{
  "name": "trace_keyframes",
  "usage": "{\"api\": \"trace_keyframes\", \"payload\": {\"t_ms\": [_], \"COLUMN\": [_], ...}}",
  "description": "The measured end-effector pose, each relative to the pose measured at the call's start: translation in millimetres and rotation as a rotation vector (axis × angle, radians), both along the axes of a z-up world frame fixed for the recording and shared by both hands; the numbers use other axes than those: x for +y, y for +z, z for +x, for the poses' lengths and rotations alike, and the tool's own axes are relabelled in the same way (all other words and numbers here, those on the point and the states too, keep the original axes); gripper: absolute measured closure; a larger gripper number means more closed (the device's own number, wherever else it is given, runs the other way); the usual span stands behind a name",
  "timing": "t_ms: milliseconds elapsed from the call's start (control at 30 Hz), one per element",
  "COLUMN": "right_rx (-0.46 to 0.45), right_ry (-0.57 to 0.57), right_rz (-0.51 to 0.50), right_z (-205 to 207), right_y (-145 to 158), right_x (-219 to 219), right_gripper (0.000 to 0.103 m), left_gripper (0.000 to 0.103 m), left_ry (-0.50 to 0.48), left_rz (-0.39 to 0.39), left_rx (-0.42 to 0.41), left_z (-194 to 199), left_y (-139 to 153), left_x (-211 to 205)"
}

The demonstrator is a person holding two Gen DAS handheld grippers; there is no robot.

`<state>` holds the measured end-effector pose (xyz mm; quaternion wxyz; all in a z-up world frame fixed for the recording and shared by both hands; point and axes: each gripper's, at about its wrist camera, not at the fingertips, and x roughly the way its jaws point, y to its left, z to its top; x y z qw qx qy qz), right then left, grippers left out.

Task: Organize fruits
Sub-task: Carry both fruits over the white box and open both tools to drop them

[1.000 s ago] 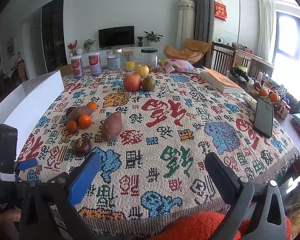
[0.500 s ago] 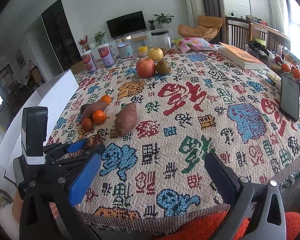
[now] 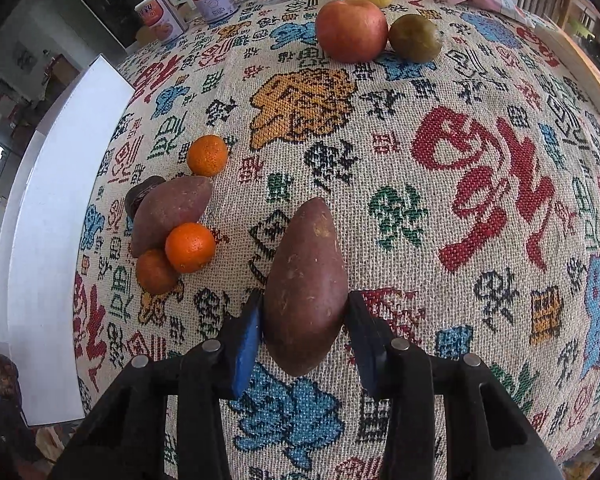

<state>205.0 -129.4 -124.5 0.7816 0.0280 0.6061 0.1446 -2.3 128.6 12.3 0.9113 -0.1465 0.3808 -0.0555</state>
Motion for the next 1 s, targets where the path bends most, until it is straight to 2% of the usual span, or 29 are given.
{"api": "trace_keyframes", "payload": {"t_ms": [167, 233, 300, 400, 567, 633, 767, 933, 1000], "right_rx": [0.004, -0.016, -0.038, -0.071, -0.091, -0.093, -0.092, -0.132, -0.149], "right_ry": [-0.056, -0.044, -0.012, 0.096, 0.387, 0.508, 0.698, 0.805, 0.812], "right_rz": [0.167, 0.224, 0.292, 0.395, 0.527, 0.527, 0.428, 0.256, 0.22], "right_z": [-13.3, -17.9, -22.6, -31.5, -70.1, -88.7, -126.9, -155.6, -158.5], "right_y": [28.7, 48.9, 72.2, 102.8, 126.2, 123.8, 100.3, 65.2, 56.9], "right_x": [-38.6, -37.8, -23.3, 29.6, 161.9, 214.1, 294.0, 338.6, 343.1], "right_gripper": [0.062, 0.062, 0.062, 0.062, 0.062, 0.062, 0.062, 0.062, 0.061], "left_gripper": [0.062, 0.062, 0.062, 0.062, 0.062, 0.062, 0.061, 0.06, 0.054], "left_ry": [0.147, 0.214, 0.278, 0.341, 0.39, 0.401, 0.415, 0.418, 0.418], "left_rz": [0.006, 0.011, 0.05, 0.066, 0.099, 0.095, 0.091, 0.091, 0.105], "left_rx": [-0.046, -0.041, -0.017, 0.049, 0.174, 0.212, 0.24, 0.256, 0.26], "left_z": [-28.1, -31.7, -32.3, -28.5, -20.7, -22.0, -29.9, -34.3, -34.0], "left_y": [42.8, 46.6, 41.1, 21.4, -24.9, -37.8, -52.3, -60.1, -61.5], "left_x": [74.3, 103.7, 126.1, 151.6, 172.0, 175.9, 181.6, 183.6, 182.7]}}
